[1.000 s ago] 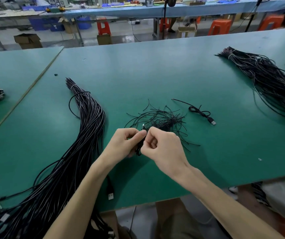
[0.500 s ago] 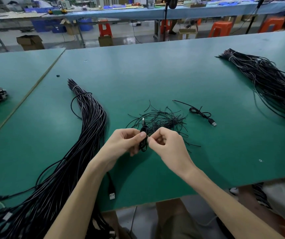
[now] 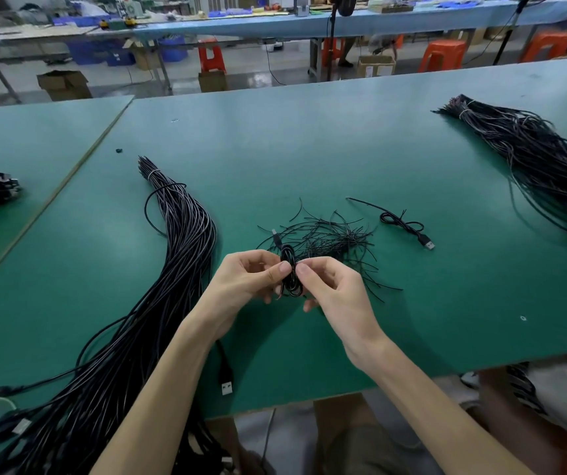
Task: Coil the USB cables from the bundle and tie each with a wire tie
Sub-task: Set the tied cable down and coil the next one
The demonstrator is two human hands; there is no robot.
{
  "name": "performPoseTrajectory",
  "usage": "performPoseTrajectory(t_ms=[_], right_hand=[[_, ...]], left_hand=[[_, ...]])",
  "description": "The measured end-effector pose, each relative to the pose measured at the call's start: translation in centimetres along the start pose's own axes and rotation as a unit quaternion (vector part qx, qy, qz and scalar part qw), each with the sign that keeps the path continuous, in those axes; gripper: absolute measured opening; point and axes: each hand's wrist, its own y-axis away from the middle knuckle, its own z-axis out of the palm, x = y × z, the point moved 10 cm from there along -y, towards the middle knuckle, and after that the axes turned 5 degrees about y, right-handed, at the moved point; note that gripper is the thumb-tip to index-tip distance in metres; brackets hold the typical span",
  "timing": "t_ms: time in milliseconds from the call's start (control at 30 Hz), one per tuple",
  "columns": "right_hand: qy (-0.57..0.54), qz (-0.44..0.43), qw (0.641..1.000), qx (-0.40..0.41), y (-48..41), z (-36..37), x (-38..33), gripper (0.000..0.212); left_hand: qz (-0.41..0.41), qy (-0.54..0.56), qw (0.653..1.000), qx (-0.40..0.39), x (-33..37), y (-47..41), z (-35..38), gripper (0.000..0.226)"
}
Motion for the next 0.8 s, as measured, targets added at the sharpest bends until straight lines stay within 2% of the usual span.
performPoseTrajectory(t_ms=[67, 167, 300, 433, 567, 800], right_hand=[[-0.021, 0.001, 1.0, -0.013, 0.0, 0.3, -0.2, 0.012], [-0.057, 0.022, 0.998, -0.02, -0.1, 0.3, 0.0, 0.013], [-0.157, 0.066, 0.984, -0.048, -0.1, 0.7, 0.5, 0.014], [-0.191, 0.077, 0.977, -0.059, 0.1, 0.9, 0.7, 0.016], [-0.184, 0.077, 0.979, -0.043, 0.2, 0.7, 1.0, 0.014], [-0.203, 0.077, 0.972, -0.089, 0.6, 1.8, 0.5, 0.019]], left_hand=[[0.001, 0.027, 1.0, -0.01, 0.1, 0.0, 0.2, 0.033], [-0.009, 0.071, 0.997, -0.013, 0.0, 0.0, 0.3, 0.024], [-0.037, 0.114, 0.992, -0.031, -0.5, 0.1, 0.6, 0.012], [-0.036, 0.117, 0.992, -0.035, -0.3, 0.1, 0.6, 0.011], [-0.019, 0.092, 0.995, -0.026, -0.2, 0.1, 0.4, 0.016], [-0.003, 0.028, 0.998, -0.055, 0.3, 0.3, 0.9, 0.038]])
